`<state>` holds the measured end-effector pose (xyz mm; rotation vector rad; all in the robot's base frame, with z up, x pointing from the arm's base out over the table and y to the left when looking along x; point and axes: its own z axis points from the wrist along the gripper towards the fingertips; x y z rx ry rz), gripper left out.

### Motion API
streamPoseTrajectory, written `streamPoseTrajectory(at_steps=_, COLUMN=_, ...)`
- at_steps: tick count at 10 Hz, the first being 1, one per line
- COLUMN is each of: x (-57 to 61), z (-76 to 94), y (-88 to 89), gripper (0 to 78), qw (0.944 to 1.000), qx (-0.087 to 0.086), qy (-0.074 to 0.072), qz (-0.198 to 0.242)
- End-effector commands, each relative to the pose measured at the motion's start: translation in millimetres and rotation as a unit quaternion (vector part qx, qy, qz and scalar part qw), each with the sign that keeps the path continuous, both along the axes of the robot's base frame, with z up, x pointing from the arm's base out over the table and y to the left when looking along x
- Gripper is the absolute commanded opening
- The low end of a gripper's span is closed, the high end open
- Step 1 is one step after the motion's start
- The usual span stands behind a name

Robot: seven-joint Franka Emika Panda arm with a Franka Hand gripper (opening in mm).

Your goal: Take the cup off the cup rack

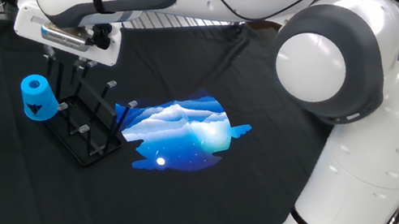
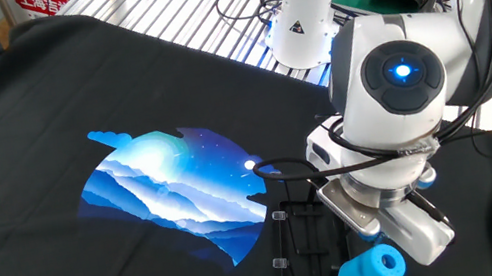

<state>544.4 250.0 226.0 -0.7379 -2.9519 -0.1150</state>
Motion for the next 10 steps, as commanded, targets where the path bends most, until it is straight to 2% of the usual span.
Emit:
streamPoseTrajectory(at_steps=1, x=0.7, z=1.4, y=0.2, gripper=77.4, qw=1.0000, qx=0.001, qy=0.002, qz=0.005)
streamPoseTrajectory(at_steps=8, x=0.7, z=1.4, y=0.2, gripper=77.4, qw=1.0000, qx=0.001, qy=0.002, qz=0.005)
streamPoseTrajectory(at_steps=9, x=0.3, z=1.6, y=2.3, gripper=77.4, qw=0.9963, qx=0.010, qy=0.010, qz=-0.084)
streamPoseTrajectory(at_steps=10, x=0.4, z=1.5, y=2.4, gripper=77.4, qw=0.9963, qx=0.010, qy=0.010, qz=-0.084)
